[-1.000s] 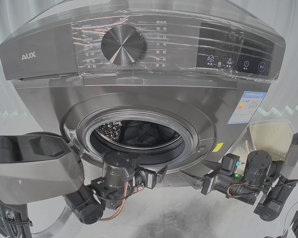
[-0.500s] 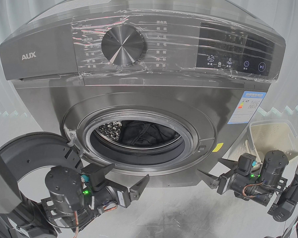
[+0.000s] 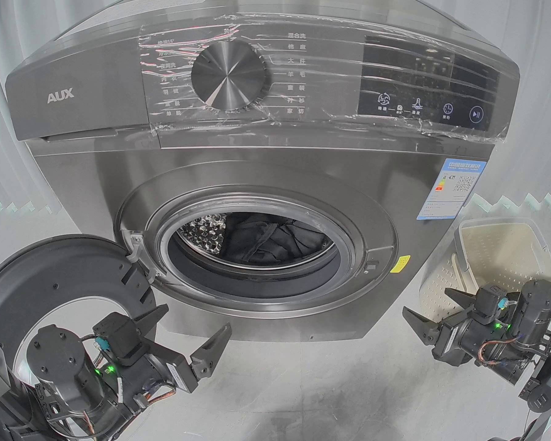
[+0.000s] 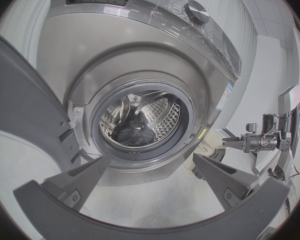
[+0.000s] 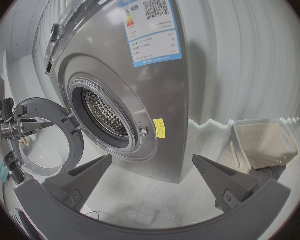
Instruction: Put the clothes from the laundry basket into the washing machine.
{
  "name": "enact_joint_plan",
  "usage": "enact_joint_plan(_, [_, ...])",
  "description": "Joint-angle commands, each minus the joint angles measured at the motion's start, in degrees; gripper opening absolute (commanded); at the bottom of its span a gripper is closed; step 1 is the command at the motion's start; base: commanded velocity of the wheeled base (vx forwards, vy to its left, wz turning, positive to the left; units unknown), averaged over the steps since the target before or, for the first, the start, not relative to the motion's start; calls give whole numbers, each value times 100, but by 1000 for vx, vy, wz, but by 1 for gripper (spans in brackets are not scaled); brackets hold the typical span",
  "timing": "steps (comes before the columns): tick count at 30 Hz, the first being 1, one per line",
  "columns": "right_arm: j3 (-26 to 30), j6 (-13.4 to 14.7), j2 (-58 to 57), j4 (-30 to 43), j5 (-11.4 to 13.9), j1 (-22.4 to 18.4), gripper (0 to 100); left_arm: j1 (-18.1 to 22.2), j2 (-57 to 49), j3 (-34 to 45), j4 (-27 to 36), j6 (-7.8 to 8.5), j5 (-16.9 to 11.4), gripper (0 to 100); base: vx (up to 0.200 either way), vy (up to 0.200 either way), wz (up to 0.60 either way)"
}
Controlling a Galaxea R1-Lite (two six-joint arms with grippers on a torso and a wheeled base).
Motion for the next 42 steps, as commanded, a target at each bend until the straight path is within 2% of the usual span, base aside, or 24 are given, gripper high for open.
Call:
enact_joint_plan(1, [110, -35, -503, 271, -54, -25, 100, -18, -79, 151, -6, 1, 116, 100, -200, 0, 0])
enact_joint_plan(2, [110, -35, -503, 271, -54, -25, 100, -18, -79, 151, -6, 1, 116, 100, -200, 0, 0])
enact_joint_plan(3, [110, -44, -829, 719, -54, -25, 100, -62, -272, 151, 3, 9, 116, 100, -200, 0, 0])
enact_joint_plan(8, [110, 26, -1708, 2029, -72, -25, 100, -88, -685, 160, 12, 124, 116, 100, -200, 0, 0])
enact_joint_plan(10, [110, 44, -2006, 2380, -203, -25, 100, -97, -844, 160, 38, 159, 133, 100, -200, 0, 0])
enact_joint_plan(12, [110, 114, -2288, 2688, -441, 45, 100, -97, -1125, 160, 152, 185, 133, 100, -200, 0, 0])
enact_joint_plan(13, [110, 140, -2323, 2741, -467, 54, 100, -97, -1178, 160, 179, 194, 133, 100, -200, 0, 0])
enact_joint_plan(14, [110, 272, -2586, 3057, -643, 63, 100, -79, -1512, 160, 416, 273, 133, 100, -200, 0, 0])
enact_joint_plan(17, [110, 334, -2938, 3339, -757, 54, 100, -62, -1969, 160, 829, 352, 133, 100, 0, 0, 0])
enact_joint_plan(23, [110, 474, -3975, 4226, -889, -42, 100, -18, -3726, 160, 2736, 352, 142, 100, 0, 0, 0])
enact_joint_plan(27, [110, 589, -4634, 4929, -1021, -157, 100, 211, -4860, 160, 4327, 238, 124, 100, 0, 0, 0])
enact_joint_plan(29, [110, 597, -5047, 5360, -1030, -262, 100, 351, -5519, 160, 5118, 132, 107, 100, 0, 0, 0])
enact_joint_plan(31, [110, 571, -5557, 5870, -1021, -438, 100, 509, -6108, 160, 5716, 106, 80, 100, 0, 0, 0])
enact_joint_plan(32, [110, 509, -5882, 6169, -1003, -631, 100, 659, -6346, 160, 5971, 97, 72, 100, 0, 0, 0])
enact_joint_plan(33, [110, 509, -5882, 6169, -1003, -631, 100, 659, -6346, 160, 5971, 97, 72, 100, 0, 0, 0])
enact_joint_plan(34, [110, 299, -6629, 6696, -959, -1036, 100, 984, -6662, 160, 6349, 106, 72, 100, 0, 0, 0])
enact_joint_plan(35, [110, 105, -7016, 6924, -924, -1229, 100, 1133, -6794, 160, 6472, 115, 63, 100, 0, 0, 0])
enact_joint_plan(36, [101, 44, -7157, 6995, -906, -1282, 100, 1195, -6829, 160, 6516, 124, 63, 100, 0, 0, 0])
enact_joint_plan(37, [101, -264, -7965, 7390, -678, -1607, 100, 1538, -7128, 160, 6674, 150, 54, 100, 0, 0, 0])
enact_joint_plan(38, [101, -352, -8326, 7575, -485, -1756, 100, 1713, -7286, 160, 6727, 132, 45, 100, 0, 0, 0])
enact_joint_plan(40, [75, -405, -9029, 8093, -124, -2134, 100, 2030, -7699, 160, 6973, 97, -60, 100, 0, 0, 0])
enact_joint_plan(42, [-5, -405, -9495, 8559, 157, -2486, 100, 2250, -8077, 160, 7570, 106, -306, 100, 0, 0, 0])
